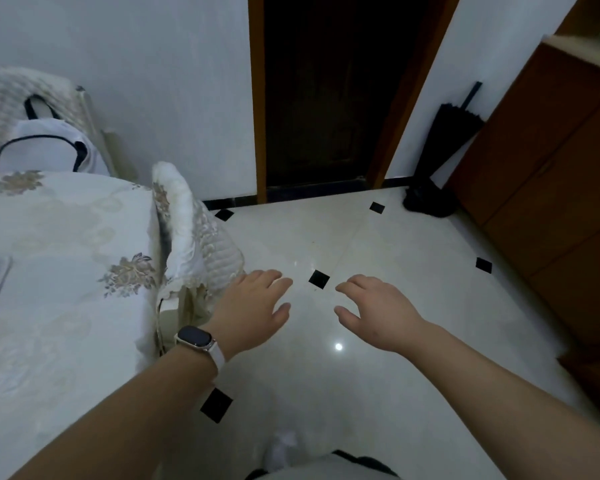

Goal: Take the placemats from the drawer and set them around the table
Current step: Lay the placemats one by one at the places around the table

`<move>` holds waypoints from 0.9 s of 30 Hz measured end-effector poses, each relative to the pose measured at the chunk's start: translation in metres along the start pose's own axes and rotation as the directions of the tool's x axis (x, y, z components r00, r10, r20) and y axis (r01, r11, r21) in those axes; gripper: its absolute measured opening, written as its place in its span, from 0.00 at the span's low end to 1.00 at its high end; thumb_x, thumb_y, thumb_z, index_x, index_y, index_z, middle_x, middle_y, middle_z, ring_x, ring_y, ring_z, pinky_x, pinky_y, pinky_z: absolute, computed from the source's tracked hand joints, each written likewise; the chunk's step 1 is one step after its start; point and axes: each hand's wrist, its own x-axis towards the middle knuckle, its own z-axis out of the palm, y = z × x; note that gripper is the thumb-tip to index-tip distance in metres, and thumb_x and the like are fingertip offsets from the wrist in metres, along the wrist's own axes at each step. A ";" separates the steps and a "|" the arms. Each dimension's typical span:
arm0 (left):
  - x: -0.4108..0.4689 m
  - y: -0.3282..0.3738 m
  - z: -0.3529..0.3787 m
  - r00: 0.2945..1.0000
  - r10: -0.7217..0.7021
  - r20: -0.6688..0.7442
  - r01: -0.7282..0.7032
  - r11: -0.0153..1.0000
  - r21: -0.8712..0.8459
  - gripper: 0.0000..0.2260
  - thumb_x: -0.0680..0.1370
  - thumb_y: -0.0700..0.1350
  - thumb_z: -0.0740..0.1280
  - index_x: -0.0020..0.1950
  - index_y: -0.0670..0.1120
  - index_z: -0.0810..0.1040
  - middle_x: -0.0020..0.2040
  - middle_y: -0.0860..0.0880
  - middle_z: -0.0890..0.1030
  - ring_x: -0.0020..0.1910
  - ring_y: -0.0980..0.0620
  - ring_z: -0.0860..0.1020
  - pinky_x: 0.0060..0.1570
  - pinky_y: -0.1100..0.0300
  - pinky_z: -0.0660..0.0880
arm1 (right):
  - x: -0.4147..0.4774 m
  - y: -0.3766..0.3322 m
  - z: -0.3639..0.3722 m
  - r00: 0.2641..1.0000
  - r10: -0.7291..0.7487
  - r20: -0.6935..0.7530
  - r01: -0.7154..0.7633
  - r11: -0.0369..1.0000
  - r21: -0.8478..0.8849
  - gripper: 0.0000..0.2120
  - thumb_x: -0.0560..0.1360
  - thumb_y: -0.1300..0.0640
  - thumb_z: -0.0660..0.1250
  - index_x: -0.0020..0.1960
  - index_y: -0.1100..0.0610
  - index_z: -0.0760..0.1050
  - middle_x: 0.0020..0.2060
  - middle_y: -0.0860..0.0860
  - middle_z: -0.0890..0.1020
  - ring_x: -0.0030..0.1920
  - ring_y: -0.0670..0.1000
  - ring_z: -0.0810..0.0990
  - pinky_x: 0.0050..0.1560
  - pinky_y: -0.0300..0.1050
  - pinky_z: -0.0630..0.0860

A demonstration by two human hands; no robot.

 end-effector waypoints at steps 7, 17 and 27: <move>0.032 -0.040 -0.001 0.990 -0.136 0.032 0.136 0.991 0.012 0.22 0.76 0.56 0.57 0.64 0.49 0.76 0.61 0.47 0.79 0.58 0.45 0.77 0.57 0.48 0.74 | 0.079 0.006 -0.004 0.997 -0.076 -0.004 0.076 0.996 0.043 0.22 0.79 0.43 0.57 0.70 0.50 0.69 0.64 0.47 0.74 0.62 0.52 0.73 0.61 0.48 0.70; 0.126 -0.089 0.005 0.937 -0.347 0.045 0.340 0.933 0.115 0.22 0.76 0.57 0.56 0.65 0.50 0.75 0.62 0.49 0.78 0.58 0.46 0.77 0.57 0.49 0.73 | 0.236 0.050 -0.015 0.964 -0.264 0.022 0.261 0.961 0.089 0.23 0.79 0.43 0.57 0.71 0.50 0.68 0.66 0.48 0.73 0.62 0.51 0.72 0.61 0.47 0.70; 0.228 -0.110 0.003 0.834 -0.552 -0.007 0.548 0.827 0.124 0.21 0.76 0.56 0.58 0.64 0.48 0.76 0.61 0.48 0.79 0.58 0.45 0.77 0.55 0.49 0.75 | 0.379 0.109 -0.048 0.887 -0.453 0.093 0.445 0.891 0.092 0.22 0.79 0.44 0.56 0.70 0.50 0.68 0.65 0.48 0.73 0.61 0.50 0.73 0.61 0.47 0.72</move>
